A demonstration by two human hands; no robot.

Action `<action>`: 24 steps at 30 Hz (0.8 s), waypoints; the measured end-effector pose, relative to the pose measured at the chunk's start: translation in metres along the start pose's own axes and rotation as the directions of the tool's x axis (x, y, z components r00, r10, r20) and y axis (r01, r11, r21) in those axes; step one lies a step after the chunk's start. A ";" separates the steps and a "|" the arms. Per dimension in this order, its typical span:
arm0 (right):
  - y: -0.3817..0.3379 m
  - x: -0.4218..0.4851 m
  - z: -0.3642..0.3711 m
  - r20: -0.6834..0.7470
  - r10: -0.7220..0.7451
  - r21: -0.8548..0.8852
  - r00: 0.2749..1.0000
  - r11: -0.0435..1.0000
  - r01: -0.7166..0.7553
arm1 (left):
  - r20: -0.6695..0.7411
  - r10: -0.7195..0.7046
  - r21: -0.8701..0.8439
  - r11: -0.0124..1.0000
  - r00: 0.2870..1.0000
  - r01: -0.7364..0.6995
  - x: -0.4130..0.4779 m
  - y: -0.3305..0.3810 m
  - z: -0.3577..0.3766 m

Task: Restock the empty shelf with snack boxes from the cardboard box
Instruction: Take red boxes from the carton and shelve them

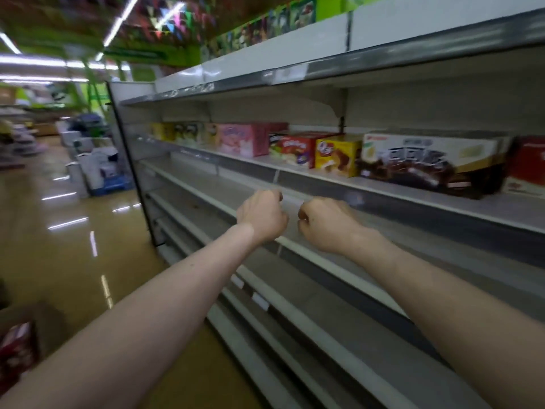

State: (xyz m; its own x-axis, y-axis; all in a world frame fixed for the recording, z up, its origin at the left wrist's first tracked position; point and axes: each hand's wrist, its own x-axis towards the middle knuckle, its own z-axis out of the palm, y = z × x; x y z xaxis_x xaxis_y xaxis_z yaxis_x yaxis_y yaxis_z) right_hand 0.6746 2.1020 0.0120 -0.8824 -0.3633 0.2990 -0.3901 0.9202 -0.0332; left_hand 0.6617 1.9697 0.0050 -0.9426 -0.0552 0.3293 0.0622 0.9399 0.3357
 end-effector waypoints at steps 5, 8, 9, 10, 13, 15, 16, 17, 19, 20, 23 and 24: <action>-0.108 0.036 0.042 0.080 -0.115 0.063 0.990 0.992 0.110 | 0.024 -0.160 0.106 0.982 0.987 0.156 -0.018 -0.115 -0.025; -0.174 0.055 0.068 0.113 -0.167 0.089 0.980 0.984 0.157 | 0.057 -0.228 0.141 0.966 0.972 0.218 -0.030 -0.187 -0.033; -0.195 0.060 0.077 0.128 -0.172 0.113 0.977 0.981 0.158 | 0.065 -0.252 0.151 0.959 0.965 0.240 -0.035 -0.209 -0.037; -0.215 0.066 0.086 0.144 -0.180 0.140 0.973 0.977 0.160 | 0.071 -0.282 0.161 0.950 0.957 0.268 -0.041 -0.230 -0.040; -0.271 0.078 0.111 0.168 -0.243 0.193 0.955 0.959 0.210 | 0.078 -0.378 0.196 0.913 0.922 0.358 -0.059 -0.289 -0.050; -0.306 0.085 0.126 0.168 -0.288 0.218 0.943 0.944 0.249 | 0.079 -0.436 0.217 0.885 0.896 0.412 -0.071 -0.327 -0.056; -0.323 0.088 0.133 0.172 -0.311 0.227 0.935 0.936 0.269 | 0.074 -0.465 0.225 0.870 0.882 0.439 -0.077 -0.345 -0.059; -0.340 0.092 0.139 0.183 -0.338 0.234 0.923 0.927 0.293 | 0.067 -0.497 0.232 0.851 0.865 0.471 -0.083 -0.363 -0.061; -0.372 0.099 0.153 0.209 -0.406 0.251 0.890 0.902 0.353 | 0.056 -0.561 0.241 0.810 0.826 0.534 -0.094 -0.397 -0.065; -0.388 0.102 0.160 0.217 -0.439 0.258 0.872 0.887 0.383 | 0.057 -0.590 0.244 0.790 0.805 0.562 -0.100 -0.413 -0.066; -0.432 0.114 0.181 0.243 -0.530 0.283 0.813 0.840 0.463 | 0.060 -0.671 0.224 0.730 0.739 0.645 -0.117 -0.457 -0.068; -0.445 0.117 0.187 0.255 -0.559 0.304 0.789 0.821 0.483 | 0.058 -0.691 0.219 0.713 0.720 0.666 -0.121 -0.470 -0.070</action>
State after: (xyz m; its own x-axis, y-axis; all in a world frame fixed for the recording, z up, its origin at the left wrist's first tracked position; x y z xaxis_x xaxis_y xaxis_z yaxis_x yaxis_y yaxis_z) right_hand 0.6955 1.6222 -0.1168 -0.5456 -0.8380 0.0113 -0.8266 0.5358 -0.1723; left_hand 0.7696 1.5112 -0.1313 -0.7411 -0.6699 -0.0460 -0.6555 0.7069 0.2656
